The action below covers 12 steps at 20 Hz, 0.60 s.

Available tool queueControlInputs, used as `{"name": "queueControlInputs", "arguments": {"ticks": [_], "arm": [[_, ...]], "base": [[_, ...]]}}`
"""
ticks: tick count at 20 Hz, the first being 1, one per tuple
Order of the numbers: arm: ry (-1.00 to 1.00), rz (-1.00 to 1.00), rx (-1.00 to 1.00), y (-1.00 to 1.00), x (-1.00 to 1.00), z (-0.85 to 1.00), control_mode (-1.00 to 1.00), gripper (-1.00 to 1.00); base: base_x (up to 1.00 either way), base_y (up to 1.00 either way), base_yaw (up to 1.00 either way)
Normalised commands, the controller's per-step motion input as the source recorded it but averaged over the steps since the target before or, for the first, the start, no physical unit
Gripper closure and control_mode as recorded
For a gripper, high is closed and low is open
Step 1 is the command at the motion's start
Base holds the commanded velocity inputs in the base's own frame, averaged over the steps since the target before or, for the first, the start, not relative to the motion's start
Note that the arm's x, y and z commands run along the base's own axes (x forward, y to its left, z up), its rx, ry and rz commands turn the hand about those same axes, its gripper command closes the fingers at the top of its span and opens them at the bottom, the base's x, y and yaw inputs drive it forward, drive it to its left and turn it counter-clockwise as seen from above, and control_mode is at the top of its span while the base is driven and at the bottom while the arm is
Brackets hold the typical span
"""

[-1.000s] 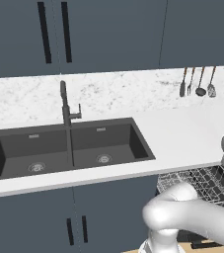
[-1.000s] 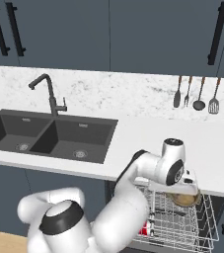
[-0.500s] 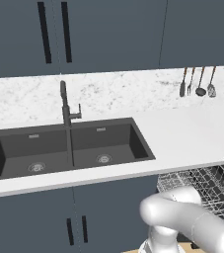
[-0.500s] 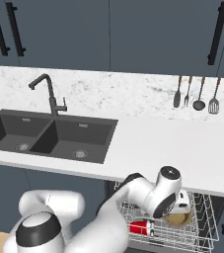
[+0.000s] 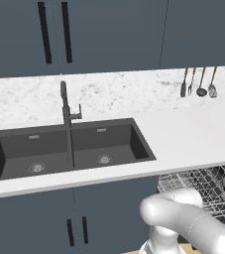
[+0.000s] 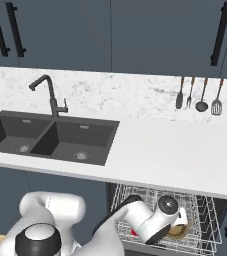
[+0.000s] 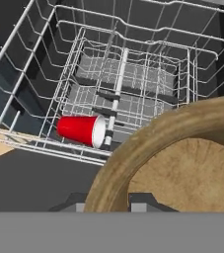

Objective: Pick up the cup and bowl from the counter, place them in the dishwasher, and close the dishwasher door.

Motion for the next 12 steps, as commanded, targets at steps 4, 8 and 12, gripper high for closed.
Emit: {"name": "queueControlInputs", "arguments": {"ticks": [4, 8, 12], "arm": [[-0.08, -0.12, 0.12, 0.0, 0.46, 0.0, -1.0, 1.0], [-0.01, -0.07, 0.04, 0.0, 0.56, -0.06, -1.0, 1.0], [0.05, -0.04, 0.0, 0.0, 0.63, -0.31, -1.0, 1.0]], "base": [[0.0, 0.0, 0.0], [0.0, 0.0, 0.0], [0.0, 0.0, 0.0]]}}
